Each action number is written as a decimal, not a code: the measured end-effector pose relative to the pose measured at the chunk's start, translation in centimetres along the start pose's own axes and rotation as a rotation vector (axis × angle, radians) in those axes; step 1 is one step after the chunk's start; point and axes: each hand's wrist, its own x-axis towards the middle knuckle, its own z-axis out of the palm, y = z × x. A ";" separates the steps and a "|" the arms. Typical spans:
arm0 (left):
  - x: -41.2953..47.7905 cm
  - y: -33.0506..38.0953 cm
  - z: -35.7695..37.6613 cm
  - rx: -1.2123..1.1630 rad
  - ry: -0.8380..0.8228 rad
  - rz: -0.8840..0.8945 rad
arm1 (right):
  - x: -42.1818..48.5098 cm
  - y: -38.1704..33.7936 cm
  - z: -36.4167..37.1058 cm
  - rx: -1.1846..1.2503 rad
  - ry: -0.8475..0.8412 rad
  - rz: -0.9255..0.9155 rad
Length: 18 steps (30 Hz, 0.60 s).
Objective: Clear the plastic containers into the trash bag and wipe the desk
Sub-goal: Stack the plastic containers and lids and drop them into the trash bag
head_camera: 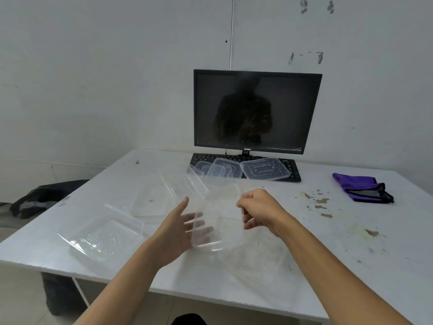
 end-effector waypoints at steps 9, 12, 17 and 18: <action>2.0 -1.6 0.6 -0.206 -0.233 0.018 | 1.3 0.6 0.0 0.123 -0.086 -0.049; 3.0 -1.5 0.4 -0.329 -0.276 0.009 | 2.6 1.3 -0.1 0.093 -0.079 -0.047; 4.1 -1.6 1.3 -0.312 -0.275 0.050 | 4.4 1.8 -1.0 0.060 -0.077 -0.005; 4.3 -1.5 1.7 -0.279 -0.241 0.089 | 5.0 2.0 -1.4 -0.005 -0.023 0.013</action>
